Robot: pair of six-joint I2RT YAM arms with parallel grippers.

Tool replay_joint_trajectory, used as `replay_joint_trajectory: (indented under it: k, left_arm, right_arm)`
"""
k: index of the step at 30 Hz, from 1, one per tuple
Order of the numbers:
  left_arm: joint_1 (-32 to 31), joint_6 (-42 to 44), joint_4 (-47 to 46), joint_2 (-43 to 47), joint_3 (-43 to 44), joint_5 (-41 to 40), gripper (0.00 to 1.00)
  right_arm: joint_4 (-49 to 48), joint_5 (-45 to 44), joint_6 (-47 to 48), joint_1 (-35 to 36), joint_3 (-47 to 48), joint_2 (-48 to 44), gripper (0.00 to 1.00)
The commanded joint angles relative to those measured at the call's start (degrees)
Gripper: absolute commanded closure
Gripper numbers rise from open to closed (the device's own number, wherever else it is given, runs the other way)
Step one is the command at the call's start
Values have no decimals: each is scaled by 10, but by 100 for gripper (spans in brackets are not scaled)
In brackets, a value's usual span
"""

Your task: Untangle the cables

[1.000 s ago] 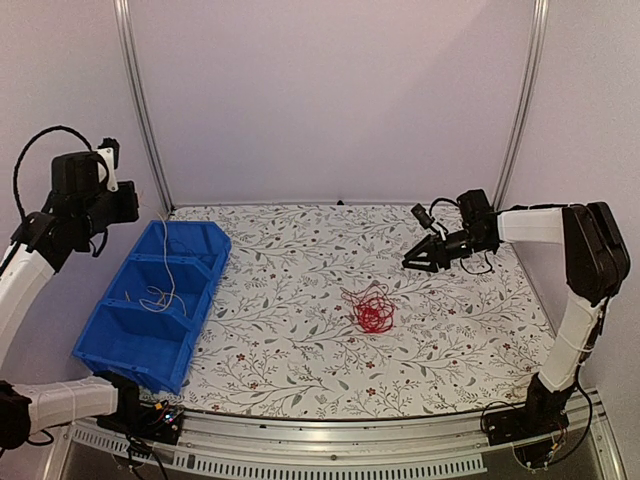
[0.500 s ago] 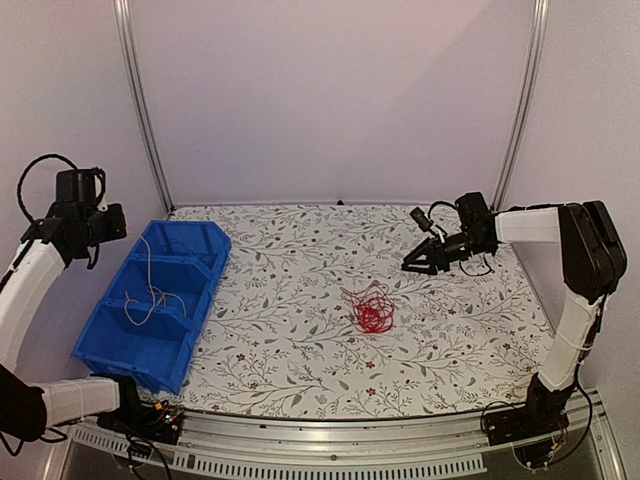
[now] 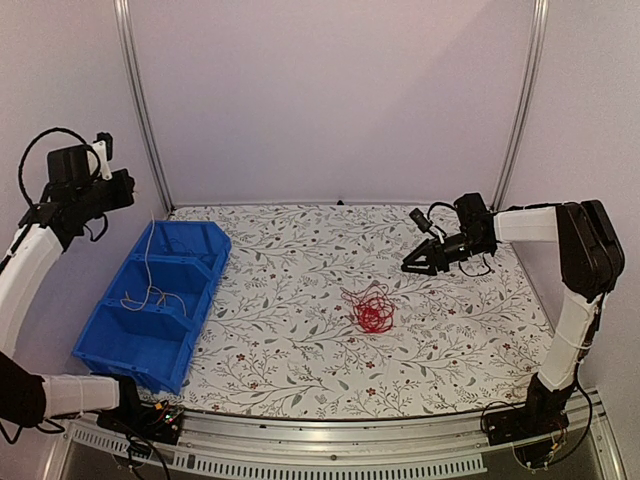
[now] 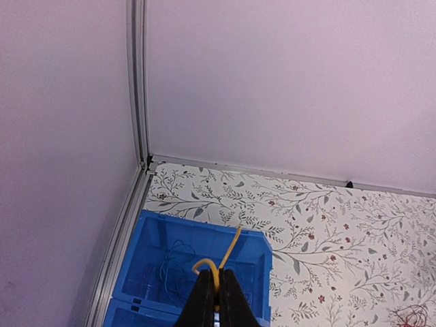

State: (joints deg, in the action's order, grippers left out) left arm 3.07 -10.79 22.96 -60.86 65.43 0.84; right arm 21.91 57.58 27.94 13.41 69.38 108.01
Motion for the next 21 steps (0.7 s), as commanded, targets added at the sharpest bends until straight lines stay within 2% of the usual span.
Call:
replay_joint_trajectory:
  k: [1,4,7,12,16,21]
  left_arm:
    - [4,0,-43,-12,-54,0,100]
    - [4,7,-63,-11,-79,-5,100]
    - [5,11,-73,-24,-64,15,100]
    - [5,-1,-97,-56,-3,79,100]
    - [4,-11,-149,-58,6,147,100]
    - [5,0,-140,-55,-16,92,100]
  right_arm:
    - [7,9,6,-4,12,4,48]
    - [7,10,6,-3,12,6,48]
    - [7,13,6,-4,13,9,47]
    - [9,14,5,-3,15,12,47]
    - [10,7,9,-3,15,7,47]
    - [14,4,12,-3,15,2,47]
